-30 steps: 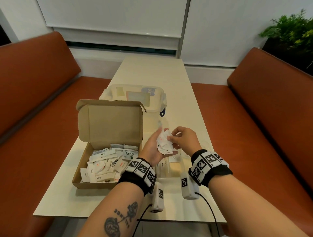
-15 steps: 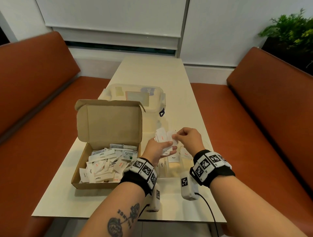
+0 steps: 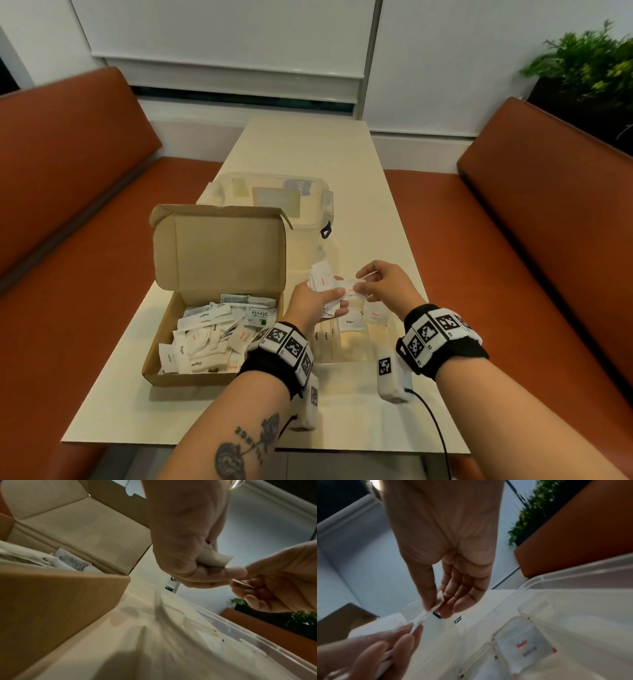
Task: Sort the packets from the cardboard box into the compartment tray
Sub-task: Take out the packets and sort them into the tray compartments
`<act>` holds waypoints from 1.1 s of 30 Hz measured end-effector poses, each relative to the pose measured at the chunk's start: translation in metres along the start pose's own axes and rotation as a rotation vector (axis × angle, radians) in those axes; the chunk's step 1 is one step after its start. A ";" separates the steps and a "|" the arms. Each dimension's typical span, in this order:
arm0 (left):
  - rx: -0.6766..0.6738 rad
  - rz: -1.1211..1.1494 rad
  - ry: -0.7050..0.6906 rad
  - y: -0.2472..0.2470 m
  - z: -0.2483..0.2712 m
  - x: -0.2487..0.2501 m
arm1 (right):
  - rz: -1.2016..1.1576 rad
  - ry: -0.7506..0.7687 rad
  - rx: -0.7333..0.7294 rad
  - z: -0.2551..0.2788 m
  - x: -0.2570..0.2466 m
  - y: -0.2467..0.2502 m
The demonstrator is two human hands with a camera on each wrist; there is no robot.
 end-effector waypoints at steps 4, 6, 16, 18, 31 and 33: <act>-0.021 -0.024 0.016 0.001 0.002 -0.005 | 0.227 0.031 -0.110 0.000 0.001 -0.001; -0.008 -0.019 0.005 0.002 0.002 -0.007 | 0.258 0.020 -0.083 -0.002 0.005 0.001; 0.110 -0.007 -0.146 0.018 -0.005 -0.014 | 0.577 -0.191 0.003 -0.007 0.031 0.016; 0.094 -0.042 -0.130 0.018 -0.008 -0.014 | 0.616 -0.196 -0.008 -0.008 0.032 0.011; 0.060 -0.118 -0.105 0.022 -0.016 -0.016 | 0.823 -0.287 -0.116 -0.019 0.031 0.002; 0.056 -0.140 -0.112 0.023 -0.016 -0.017 | 0.864 -0.271 -0.121 -0.020 0.032 0.001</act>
Point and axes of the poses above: each hand's wrist, its own z-axis away from the middle knuckle, its own y-axis out of the back of the hand, x = y × z, the point moved 2 cm from there along -z, towards the middle knuckle, and after that the axes turned 4 degrees about -x, right-handed, at the moved point
